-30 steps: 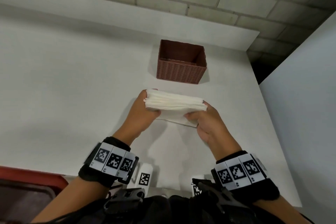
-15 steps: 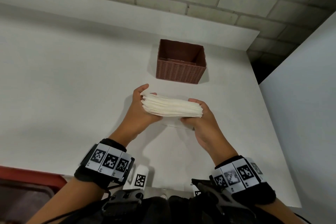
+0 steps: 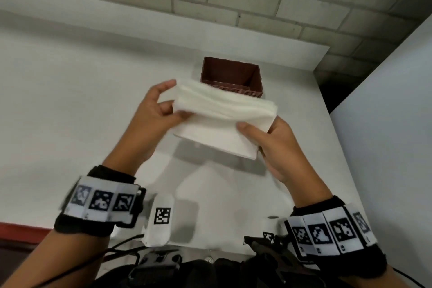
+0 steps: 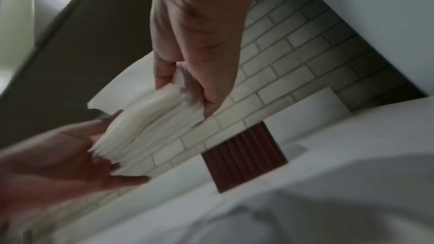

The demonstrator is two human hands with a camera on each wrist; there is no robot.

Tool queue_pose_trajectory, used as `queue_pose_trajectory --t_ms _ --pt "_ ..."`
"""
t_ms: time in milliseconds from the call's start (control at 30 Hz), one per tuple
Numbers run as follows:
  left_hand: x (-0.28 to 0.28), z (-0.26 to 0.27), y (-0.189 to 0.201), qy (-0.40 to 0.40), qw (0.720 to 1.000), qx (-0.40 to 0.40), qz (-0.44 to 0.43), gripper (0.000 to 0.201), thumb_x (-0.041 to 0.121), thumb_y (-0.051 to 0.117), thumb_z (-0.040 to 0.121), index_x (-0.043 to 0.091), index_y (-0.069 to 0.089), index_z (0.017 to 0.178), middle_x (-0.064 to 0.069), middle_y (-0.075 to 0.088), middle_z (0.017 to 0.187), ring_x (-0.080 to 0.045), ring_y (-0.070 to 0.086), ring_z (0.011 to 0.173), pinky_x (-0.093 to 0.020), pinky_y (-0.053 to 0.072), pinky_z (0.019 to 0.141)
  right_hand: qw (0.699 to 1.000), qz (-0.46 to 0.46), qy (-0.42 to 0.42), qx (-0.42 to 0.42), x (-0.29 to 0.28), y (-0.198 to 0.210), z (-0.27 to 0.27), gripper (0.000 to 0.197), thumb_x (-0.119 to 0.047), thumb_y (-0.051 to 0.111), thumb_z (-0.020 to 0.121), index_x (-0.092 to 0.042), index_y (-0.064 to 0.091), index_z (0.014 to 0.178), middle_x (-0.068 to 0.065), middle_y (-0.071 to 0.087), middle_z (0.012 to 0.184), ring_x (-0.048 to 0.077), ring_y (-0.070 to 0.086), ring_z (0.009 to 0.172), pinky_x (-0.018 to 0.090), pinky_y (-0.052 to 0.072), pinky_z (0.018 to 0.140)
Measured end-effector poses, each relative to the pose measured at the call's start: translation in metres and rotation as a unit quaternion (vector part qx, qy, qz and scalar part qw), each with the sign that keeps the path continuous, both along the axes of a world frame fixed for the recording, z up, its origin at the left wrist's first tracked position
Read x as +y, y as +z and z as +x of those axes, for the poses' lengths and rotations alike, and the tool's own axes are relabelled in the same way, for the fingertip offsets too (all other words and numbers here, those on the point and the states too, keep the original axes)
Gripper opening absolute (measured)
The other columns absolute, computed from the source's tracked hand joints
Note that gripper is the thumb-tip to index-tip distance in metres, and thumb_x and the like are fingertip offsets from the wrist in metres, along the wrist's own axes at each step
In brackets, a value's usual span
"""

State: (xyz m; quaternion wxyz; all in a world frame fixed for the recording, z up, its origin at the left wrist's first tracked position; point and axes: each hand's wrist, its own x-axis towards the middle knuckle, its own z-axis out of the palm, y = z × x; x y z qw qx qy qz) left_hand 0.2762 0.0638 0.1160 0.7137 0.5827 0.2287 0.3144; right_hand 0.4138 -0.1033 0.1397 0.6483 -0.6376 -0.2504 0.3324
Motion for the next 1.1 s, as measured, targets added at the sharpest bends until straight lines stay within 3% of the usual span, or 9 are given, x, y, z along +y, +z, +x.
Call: queue_pose_trajectory --t_ms 133,233,300,400,567,733,833,967,1100 --pt "-0.003 0.014 0.006 -0.059 0.945 -0.159 -0.28 0.064 0.041 0.084 0.052 0.018 0.067 0.109 -0.004 0.069 0.109 -0.021 0.064 0.107 -0.045 0.05 0.095 0.995 0.093 -0.013 0.034 0.017 0.012 -0.016 0.034 -0.01 0.065 0.085 -0.023 0.057 0.115 0.0 0.068 0.114 0.017 0.065 0.107 0.032 0.054 0.091" --pt "-0.019 0.028 0.006 -0.071 0.894 -0.208 -0.391 0.061 0.043 0.068 0.071 0.013 0.06 0.124 -0.01 0.063 0.12 -0.029 0.057 0.12 -0.048 0.044 0.102 0.994 0.099 -0.041 -0.028 0.027 0.007 -0.032 0.038 -0.014 0.065 0.085 -0.021 0.056 0.121 0.0 0.067 0.117 0.012 0.064 0.109 0.028 0.052 0.093" --pt "-0.024 0.036 0.009 -0.069 0.891 -0.226 -0.388 0.053 0.044 0.053 0.085 0.013 0.054 0.129 -0.01 0.063 0.117 -0.028 0.059 0.115 -0.044 0.048 0.097 0.991 0.097 -0.048 -0.074 0.027 0.001 -0.04 0.037 -0.014 0.068 0.083 -0.024 0.054 0.117 -0.006 0.065 0.11 -0.001 0.064 0.1 0.016 0.052 0.084" --pt "-0.025 0.043 0.012 -0.05 0.886 -0.232 -0.399 0.045 0.047 0.043 0.09 0.011 0.063 0.106 -0.009 0.071 0.091 -0.023 0.069 0.086 -0.036 0.056 0.079 0.984 0.109 -0.057 -0.13 0.027 -0.003 -0.051 0.046 -0.017 0.074 0.072 -0.034 0.044 0.103 -0.014 0.055 0.101 -0.012 0.058 0.09 0.007 0.049 0.073" --pt "-0.03 0.045 0.008 -0.03 0.882 -0.234 -0.407 0.059 0.061 0.048 0.083 0.015 0.059 0.119 -0.01 0.069 0.099 -0.026 0.067 0.095 -0.041 0.055 0.084 0.977 0.143 -0.113 -0.112 0.031 -0.009 -0.052 0.046 -0.005 0.071 0.08 -0.035 0.048 0.106 -0.021 0.059 0.102 -0.015 0.059 0.094 0.003 0.047 0.077" --pt "-0.027 0.053 0.005 -0.002 0.908 -0.193 -0.371 0.054 0.058 0.046 0.086 0.014 0.063 0.112 -0.01 0.071 0.096 -0.025 0.068 0.094 -0.042 0.055 0.087 0.988 0.08 -0.097 -0.094 0.037 -0.016 -0.047 0.049 -0.006 0.072 0.079 -0.033 0.051 0.114 -0.016 0.063 0.108 -0.008 0.062 0.097 0.014 0.052 0.084" --pt "-0.025 0.057 0.001 0.023 0.924 -0.129 -0.358 0.04 0.043 0.055 0.088 0.012 0.064 0.113 -0.011 0.072 0.102 -0.025 0.069 0.096 -0.041 0.057 0.082 0.994 0.03 -0.107 -0.019 0.042 -0.019 -0.036 0.038 -0.009 0.069 0.082 -0.026 0.056 0.113 -0.003 0.067 0.112 0.013 0.065 0.106 0.032 0.054 0.09" --pt "-0.008 0.055 -0.012 0.061 0.946 -0.004 -0.318 0.047 0.016 0.065 0.083 0.005 0.052 0.127 -0.016 0.063 0.122 -0.029 0.063 0.106 -0.04 0.056 0.081 0.976 -0.02 -0.035 0.213 0.039 -0.017 -0.007 0.038 -0.007 0.06 0.089 -0.014 0.054 0.125 0.009 0.065 0.121 0.025 0.065 0.098 0.036 0.061 0.068" --pt "0.001 0.055 -0.021 0.054 0.978 0.145 -0.14 0.07 0.012 0.068 0.081 0.023 0.031 0.14 -0.003 0.052 0.119 -0.017 0.059 0.092 -0.03 0.052 0.071 0.963 -0.128 0.006 0.237 0.035 -0.014 0.023 0.04 0.006 0.056 0.088 0.003 0.051 0.127 0.019 0.062 0.119 0.033 0.063 0.094 0.028 0.061 0.052"
